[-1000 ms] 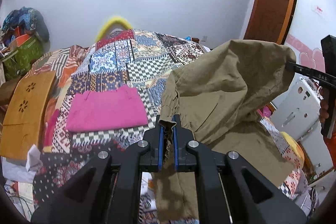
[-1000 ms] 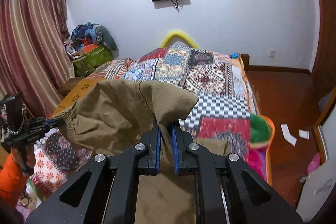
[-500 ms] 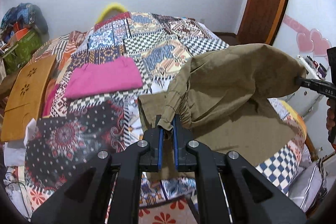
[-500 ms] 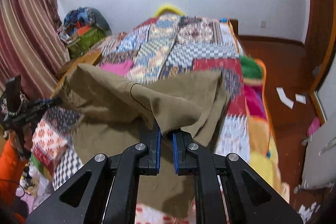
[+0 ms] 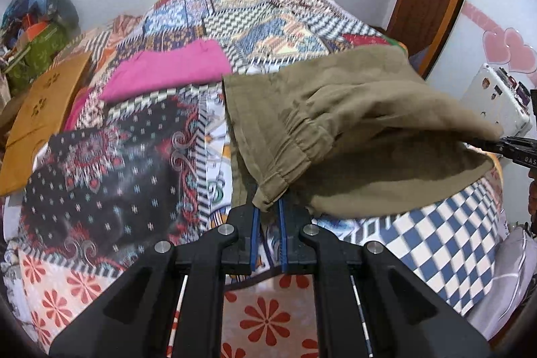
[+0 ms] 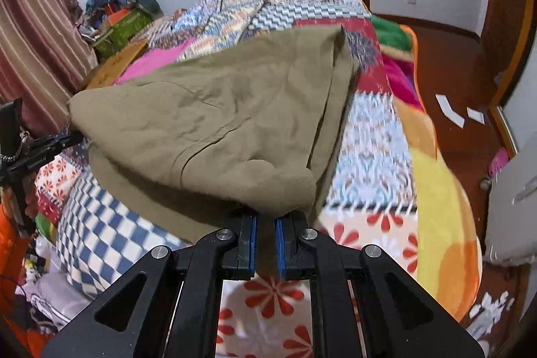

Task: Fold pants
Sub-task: 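Lift the pants with both grippers and lay them flat on the quilt, then open both grippers and release the pants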

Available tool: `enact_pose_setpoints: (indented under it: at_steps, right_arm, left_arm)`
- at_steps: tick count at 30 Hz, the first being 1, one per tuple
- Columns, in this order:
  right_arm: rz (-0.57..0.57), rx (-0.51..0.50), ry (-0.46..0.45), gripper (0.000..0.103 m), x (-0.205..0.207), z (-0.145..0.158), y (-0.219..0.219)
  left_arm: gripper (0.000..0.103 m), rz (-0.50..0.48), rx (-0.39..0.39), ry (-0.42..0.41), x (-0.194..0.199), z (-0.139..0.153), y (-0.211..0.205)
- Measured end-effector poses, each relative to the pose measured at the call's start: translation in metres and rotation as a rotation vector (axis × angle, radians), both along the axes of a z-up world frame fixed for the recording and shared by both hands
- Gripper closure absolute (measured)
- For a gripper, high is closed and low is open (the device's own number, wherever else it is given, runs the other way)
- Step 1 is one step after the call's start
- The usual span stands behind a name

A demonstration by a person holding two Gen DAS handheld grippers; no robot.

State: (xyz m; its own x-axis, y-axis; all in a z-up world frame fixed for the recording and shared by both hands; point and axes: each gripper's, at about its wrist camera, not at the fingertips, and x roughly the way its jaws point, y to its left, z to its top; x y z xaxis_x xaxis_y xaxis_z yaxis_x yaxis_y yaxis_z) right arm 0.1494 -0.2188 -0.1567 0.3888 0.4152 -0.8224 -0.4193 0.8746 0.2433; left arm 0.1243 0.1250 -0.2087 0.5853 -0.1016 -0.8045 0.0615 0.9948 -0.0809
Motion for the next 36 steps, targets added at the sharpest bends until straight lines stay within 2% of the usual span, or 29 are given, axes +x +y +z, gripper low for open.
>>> enact_pose_setpoints:
  at_steps: [5,9,15,19,21,25,28,30,33,36]
  right_arm:
    - [0.001,-0.05,0.022,0.094,-0.011,-0.011,-0.006]
    - [-0.019,-0.102,0.029,0.094,-0.016,-0.012,-0.018]
    - [-0.092,-0.174,-0.007,0.094,-0.008,0.004,-0.046]
    - [-0.115,-0.147,-0.05,0.094,0.001,0.027,-0.046]
    - [-0.107,-0.131,-0.083,0.089,0.005,0.039,-0.039]
    - [-0.069,-0.066,-0.128,0.07,0.01,0.054,-0.009]
    - [-0.026,-0.036,-0.124,0.067,0.009,0.049,0.014]
    - [0.006,-0.032,-0.103,0.067,0.009,0.039,0.029]
    - [0.055,-0.065,-0.05,0.067,0.005,0.017,0.043]
    - [0.083,-0.105,0.02,0.068,0.001,-0.008,0.043]
  left_arm:
    - [0.094,0.03,0.011,0.056,-0.004,-0.021,0.004]
    - [0.094,0.054,0.037,0.054,-0.01,-0.019,0.009]
    - [0.094,0.108,0.044,0.002,-0.016,0.012,0.025]
    - [0.094,0.099,0.045,-0.062,-0.011,0.046,0.018]
    - [0.093,0.079,0.026,-0.083,-0.004,0.06,0.011]
    - [0.079,0.032,-0.018,-0.109,0.012,0.075,-0.012]
    - [0.076,-0.011,-0.029,-0.091,0.025,0.069,-0.035]
    - [0.076,-0.041,-0.022,-0.044,0.032,0.052,-0.05]
    - [0.076,-0.063,0.002,0.008,0.032,0.028,-0.061]
    - [0.076,-0.07,-0.033,0.051,0.026,0.008,-0.058]
